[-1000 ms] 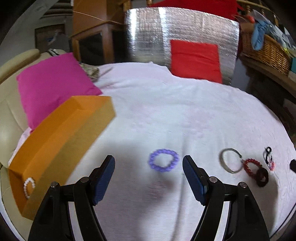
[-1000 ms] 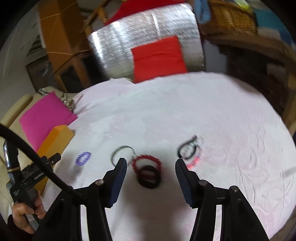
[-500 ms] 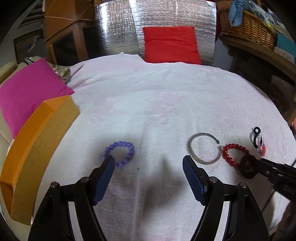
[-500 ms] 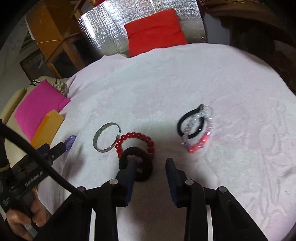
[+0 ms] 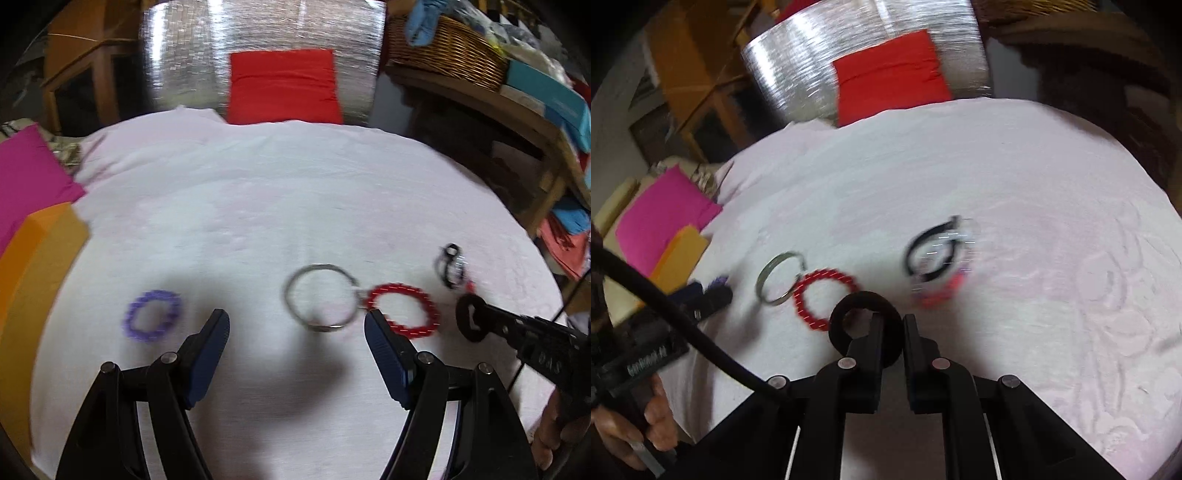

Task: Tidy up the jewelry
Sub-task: 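Grasp the second black hair tie with the right gripper, then lower the left gripper onto the red bead bracelet and close it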

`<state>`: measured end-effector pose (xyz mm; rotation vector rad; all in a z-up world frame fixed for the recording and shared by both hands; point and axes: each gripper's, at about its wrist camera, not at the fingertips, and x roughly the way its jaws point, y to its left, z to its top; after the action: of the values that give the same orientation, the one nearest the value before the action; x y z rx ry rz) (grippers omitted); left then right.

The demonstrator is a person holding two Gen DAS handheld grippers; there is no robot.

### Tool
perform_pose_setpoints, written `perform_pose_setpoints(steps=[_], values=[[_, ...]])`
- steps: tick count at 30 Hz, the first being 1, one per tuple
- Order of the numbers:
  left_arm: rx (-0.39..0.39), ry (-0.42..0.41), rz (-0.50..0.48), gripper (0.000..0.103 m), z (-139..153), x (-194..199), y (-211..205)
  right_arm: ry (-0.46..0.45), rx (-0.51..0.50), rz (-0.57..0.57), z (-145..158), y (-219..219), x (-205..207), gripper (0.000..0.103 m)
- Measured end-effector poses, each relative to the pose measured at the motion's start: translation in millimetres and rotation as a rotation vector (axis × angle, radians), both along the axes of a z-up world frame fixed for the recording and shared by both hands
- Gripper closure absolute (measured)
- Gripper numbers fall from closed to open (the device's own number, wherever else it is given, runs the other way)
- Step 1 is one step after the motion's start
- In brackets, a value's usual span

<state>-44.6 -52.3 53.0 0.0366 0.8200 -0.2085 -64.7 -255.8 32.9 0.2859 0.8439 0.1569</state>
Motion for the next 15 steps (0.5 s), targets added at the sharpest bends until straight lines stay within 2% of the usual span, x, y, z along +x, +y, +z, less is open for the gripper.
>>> perform_pose_setpoints(steps=[4,8,11,15], values=[[-0.037,0.032,-0.041,0.027,-7.0,6.6,-19.6,0.024,0.072,-0.046,-3.5,-23.0,-0.8,0.092],[-0.080,0.090,-0.093,0.027,-16.0,9.7,-36.4,0.028,0.086,-0.055,-4.5,-31.0,-3.0,0.092],[-0.090,0.126,-0.098,0.027,-23.0,12.8,-41.3,0.034,0.100,-0.061,-5.2,-35.7,-3.0,0.092],[-0.145,0.169,-0.112,0.027,-28.8,17.5,-43.9,0.059,0.116,-0.069,-8.4,-40.5,-1.0,0.092]])
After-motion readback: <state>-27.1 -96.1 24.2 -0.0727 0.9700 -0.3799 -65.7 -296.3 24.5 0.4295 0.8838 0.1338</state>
